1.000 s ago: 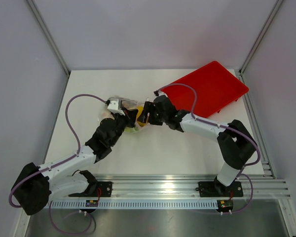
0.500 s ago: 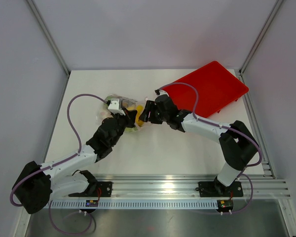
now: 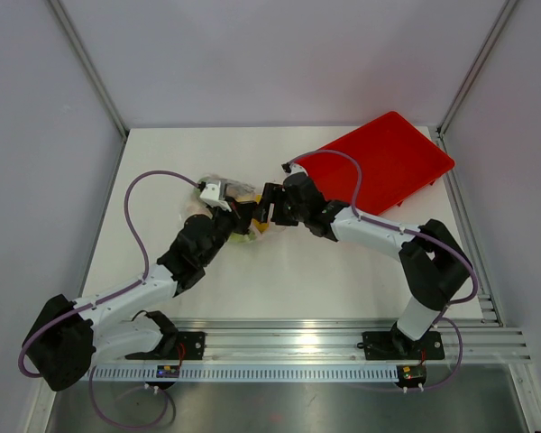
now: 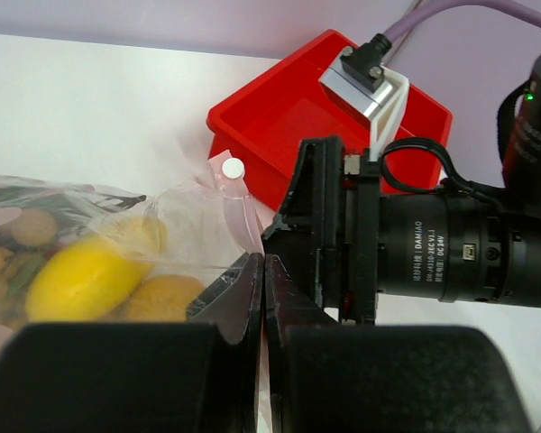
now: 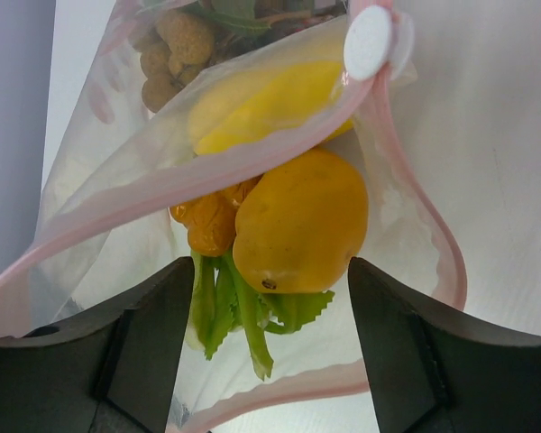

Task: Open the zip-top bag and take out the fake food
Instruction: Pick up the fake fruit from the zipper food storage bag.

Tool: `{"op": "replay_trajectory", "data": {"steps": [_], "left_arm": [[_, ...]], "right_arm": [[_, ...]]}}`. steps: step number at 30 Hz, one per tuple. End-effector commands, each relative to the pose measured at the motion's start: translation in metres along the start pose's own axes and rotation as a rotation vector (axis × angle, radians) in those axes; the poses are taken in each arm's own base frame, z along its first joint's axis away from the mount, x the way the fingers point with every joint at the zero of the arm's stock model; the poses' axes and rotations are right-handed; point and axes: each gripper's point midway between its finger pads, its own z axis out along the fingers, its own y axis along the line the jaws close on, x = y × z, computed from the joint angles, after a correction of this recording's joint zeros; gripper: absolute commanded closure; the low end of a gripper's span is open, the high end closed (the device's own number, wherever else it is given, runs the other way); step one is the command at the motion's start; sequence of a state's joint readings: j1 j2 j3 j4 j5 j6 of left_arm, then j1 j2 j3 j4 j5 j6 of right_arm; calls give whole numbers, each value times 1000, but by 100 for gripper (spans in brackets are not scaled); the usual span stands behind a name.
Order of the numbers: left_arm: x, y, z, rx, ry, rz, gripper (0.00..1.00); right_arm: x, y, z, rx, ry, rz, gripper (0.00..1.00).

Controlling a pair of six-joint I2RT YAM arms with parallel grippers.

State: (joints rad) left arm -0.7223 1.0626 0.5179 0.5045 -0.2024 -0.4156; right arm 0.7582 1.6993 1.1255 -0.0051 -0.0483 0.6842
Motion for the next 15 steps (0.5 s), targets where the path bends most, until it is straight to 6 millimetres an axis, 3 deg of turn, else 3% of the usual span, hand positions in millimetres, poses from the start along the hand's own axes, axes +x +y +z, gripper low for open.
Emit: {"op": "replay_trajectory", "data": {"steps": [1,6,15], "left_arm": [[-39,-27,2,108,-113,-15,100],[-42,-30,-1,124,-118,-24,100],[-48,-29,-5,115,-132,-6,100]], "right_arm": [[-18,15,2,-60,-48,-19,22],[-16,12,6,-49,-39,-28,14],[3,4,15,5,46,-36,9]]}}
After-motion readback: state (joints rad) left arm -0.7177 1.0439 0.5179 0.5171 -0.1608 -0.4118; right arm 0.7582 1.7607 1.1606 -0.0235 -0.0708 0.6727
